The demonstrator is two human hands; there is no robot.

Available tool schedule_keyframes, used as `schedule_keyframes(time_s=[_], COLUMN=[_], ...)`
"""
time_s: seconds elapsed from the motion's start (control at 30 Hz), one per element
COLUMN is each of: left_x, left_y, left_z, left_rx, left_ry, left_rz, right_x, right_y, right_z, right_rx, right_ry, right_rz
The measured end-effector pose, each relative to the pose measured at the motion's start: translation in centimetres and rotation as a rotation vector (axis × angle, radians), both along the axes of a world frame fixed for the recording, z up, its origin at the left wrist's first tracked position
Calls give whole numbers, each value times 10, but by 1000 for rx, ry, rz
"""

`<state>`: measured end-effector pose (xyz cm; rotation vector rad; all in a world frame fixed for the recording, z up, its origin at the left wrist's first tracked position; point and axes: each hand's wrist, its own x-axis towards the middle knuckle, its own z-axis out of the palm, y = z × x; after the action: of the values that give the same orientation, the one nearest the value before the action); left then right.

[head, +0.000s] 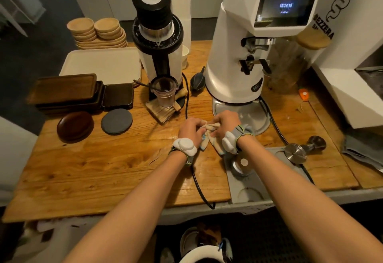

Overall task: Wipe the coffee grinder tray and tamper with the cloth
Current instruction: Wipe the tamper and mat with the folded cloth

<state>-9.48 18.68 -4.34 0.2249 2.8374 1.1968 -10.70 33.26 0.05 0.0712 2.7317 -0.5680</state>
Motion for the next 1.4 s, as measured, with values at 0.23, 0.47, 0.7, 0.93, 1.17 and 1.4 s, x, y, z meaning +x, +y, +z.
schedule_keyframes(time_s=[0.23,0.47,0.7,0.93,1.17,1.4], left_x=[-35,-54,-36,9,31,31], left_y=[4,6,13,20,43,71], left_z=[3,3,1,1,6,17], left_rx=[-50,-116,-103,-51,-14,-133], left_ry=[17,33,29,-15,-130,-170], left_rz=[104,179,265,213,108,-15], right_x=[-42,-71,-55,-24,5,21], right_y=[2,1,14,36,71,100], right_z=[-4,-6,-16,-7,-3,-2], right_rx=[3,-38,-106,-83,-53,-56], right_ry=[33,33,76,35,2,-35], right_rz=[80,113,151,335,367,319])
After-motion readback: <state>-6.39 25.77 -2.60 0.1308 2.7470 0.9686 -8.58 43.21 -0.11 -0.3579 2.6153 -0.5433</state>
